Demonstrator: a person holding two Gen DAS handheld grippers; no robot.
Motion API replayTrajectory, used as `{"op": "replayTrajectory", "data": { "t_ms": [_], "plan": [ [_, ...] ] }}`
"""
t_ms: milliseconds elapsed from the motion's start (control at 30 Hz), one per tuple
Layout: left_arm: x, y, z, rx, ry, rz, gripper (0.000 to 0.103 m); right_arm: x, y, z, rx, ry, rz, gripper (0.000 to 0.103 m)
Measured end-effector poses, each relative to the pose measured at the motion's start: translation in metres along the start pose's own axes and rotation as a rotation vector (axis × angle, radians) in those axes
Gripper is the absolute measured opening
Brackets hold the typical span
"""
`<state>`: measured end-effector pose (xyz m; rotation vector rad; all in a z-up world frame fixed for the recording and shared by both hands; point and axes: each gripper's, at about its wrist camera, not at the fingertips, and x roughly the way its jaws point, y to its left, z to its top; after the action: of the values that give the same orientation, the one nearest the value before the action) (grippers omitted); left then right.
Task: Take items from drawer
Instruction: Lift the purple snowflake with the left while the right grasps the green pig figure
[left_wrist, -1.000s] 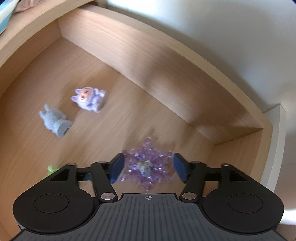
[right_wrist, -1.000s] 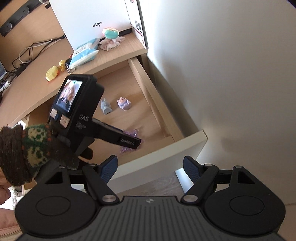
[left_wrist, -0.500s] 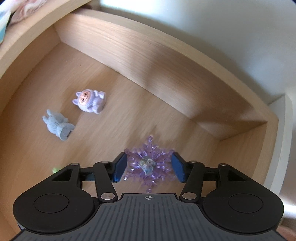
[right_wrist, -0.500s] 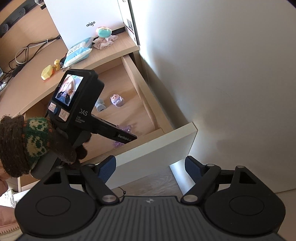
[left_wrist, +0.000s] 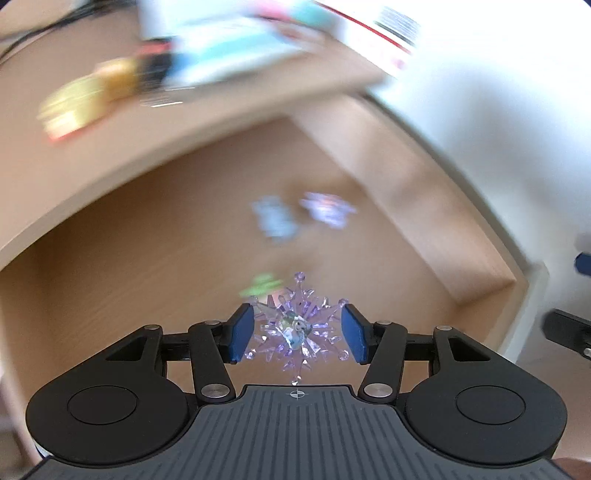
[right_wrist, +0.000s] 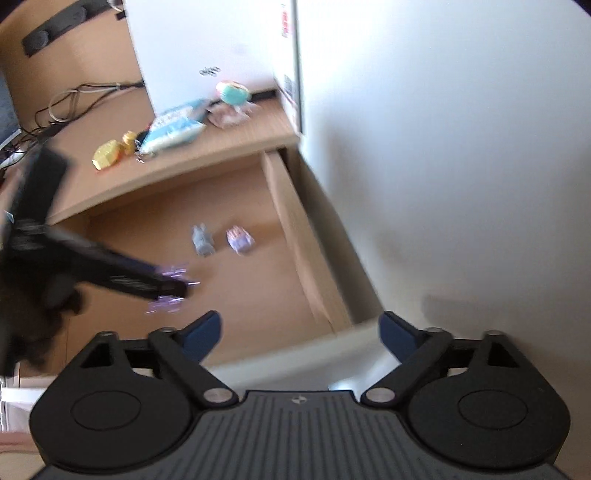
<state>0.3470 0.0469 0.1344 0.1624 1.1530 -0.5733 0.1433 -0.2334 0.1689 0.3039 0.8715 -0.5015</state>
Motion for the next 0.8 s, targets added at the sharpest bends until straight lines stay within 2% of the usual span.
{"op": "replayTrajectory", "data": {
  "t_ms": [67, 133, 233, 367, 500, 667, 800],
  "plan": [
    [-0.018, 0.025, -0.009, -0.1, -0.02, 0.033, 0.057, 0.012, 0.013, 0.011, -0.061, 0.024, 0.045, 0.103],
    [-0.031, 0.039, -0.001, -0.175, -0.041, 0.056, 0.057, 0.026, 0.026, 0.024, -0.105, 0.049, 0.104, 0.103],
    [-0.046, 0.046, -0.012, -0.248, -0.077, 0.07, 0.057, 0.05, 0.05, 0.039, -0.158, 0.097, 0.194, 0.103],
    [-0.075, 0.06, -0.03, -0.315, -0.111, 0.072, 0.057, 0.093, 0.088, 0.049, -0.213, 0.21, 0.251, 0.103],
    [-0.088, 0.057, -0.054, -0.355, -0.118, 0.071, 0.057, 0.136, 0.121, 0.048, -0.244, 0.348, 0.279, 0.103],
    [-0.105, 0.061, -0.07, -0.41, -0.137, 0.094, 0.057, 0.164, 0.155, 0.048, -0.397, 0.346, 0.224, 0.101],
    [-0.116, 0.065, -0.077, -0.44, -0.156, 0.102, 0.057, 0.182, 0.166, 0.055, -0.435, 0.364, 0.219, 0.094]
  ]
}}
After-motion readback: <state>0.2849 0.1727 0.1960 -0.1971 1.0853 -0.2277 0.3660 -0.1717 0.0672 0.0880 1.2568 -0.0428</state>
